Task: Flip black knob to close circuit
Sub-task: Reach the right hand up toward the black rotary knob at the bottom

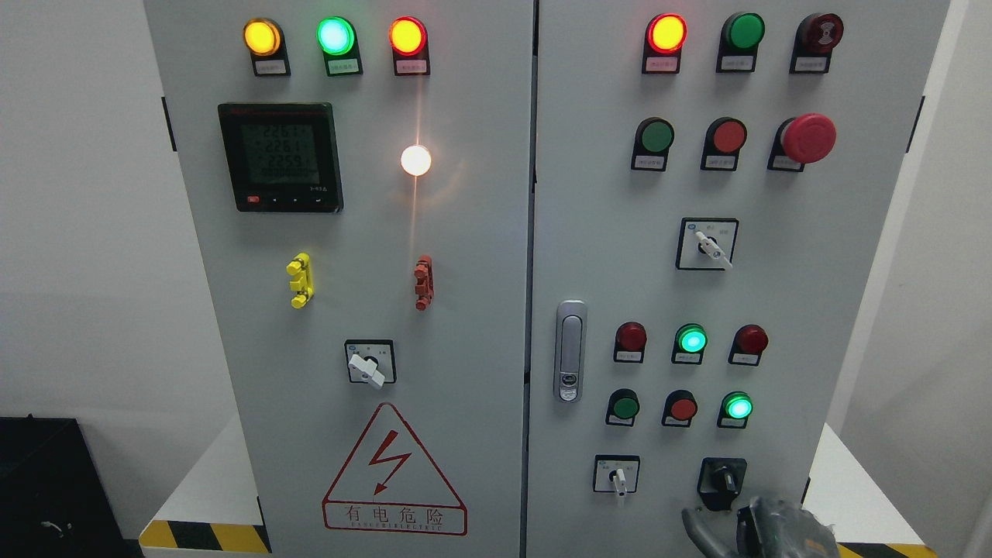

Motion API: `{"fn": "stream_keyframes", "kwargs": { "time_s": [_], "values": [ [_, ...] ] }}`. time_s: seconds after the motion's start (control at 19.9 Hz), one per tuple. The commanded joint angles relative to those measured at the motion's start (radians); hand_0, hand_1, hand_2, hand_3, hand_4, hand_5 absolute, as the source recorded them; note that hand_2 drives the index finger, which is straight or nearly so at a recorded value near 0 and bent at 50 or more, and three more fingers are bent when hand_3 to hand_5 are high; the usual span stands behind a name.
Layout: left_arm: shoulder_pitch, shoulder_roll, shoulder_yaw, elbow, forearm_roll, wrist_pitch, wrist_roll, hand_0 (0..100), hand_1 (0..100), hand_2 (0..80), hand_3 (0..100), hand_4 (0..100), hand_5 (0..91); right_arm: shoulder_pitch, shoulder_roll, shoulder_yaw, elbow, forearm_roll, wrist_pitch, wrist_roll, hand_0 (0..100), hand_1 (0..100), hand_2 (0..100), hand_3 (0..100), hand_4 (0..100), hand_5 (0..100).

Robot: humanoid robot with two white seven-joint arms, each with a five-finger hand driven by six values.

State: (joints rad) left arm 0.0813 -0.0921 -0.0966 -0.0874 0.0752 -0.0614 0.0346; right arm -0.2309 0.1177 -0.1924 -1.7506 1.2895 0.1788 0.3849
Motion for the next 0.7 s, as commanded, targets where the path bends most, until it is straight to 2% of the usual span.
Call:
{"fn": "stream_keyframes", "kwargs": {
  "time_s": [0.0,0.65],
  "values": [
    [0.0,0.0,0.0,0.0,0.0,0.0,0.001,12,56,0.0,0,0,0.0,-0.037,0.0,-0.027,0.032,0.027,0.001,0.0,0,0,95,100,96,98],
    [0.0,0.0,0.0,0.0,0.0,0.0,0.001,12,56,0.0,0,0,0.0,-0.047,-0.009,-0.065,0.071,0.045,-0.007,-0.007,0,0,94,100,96,98]
  ]
}}
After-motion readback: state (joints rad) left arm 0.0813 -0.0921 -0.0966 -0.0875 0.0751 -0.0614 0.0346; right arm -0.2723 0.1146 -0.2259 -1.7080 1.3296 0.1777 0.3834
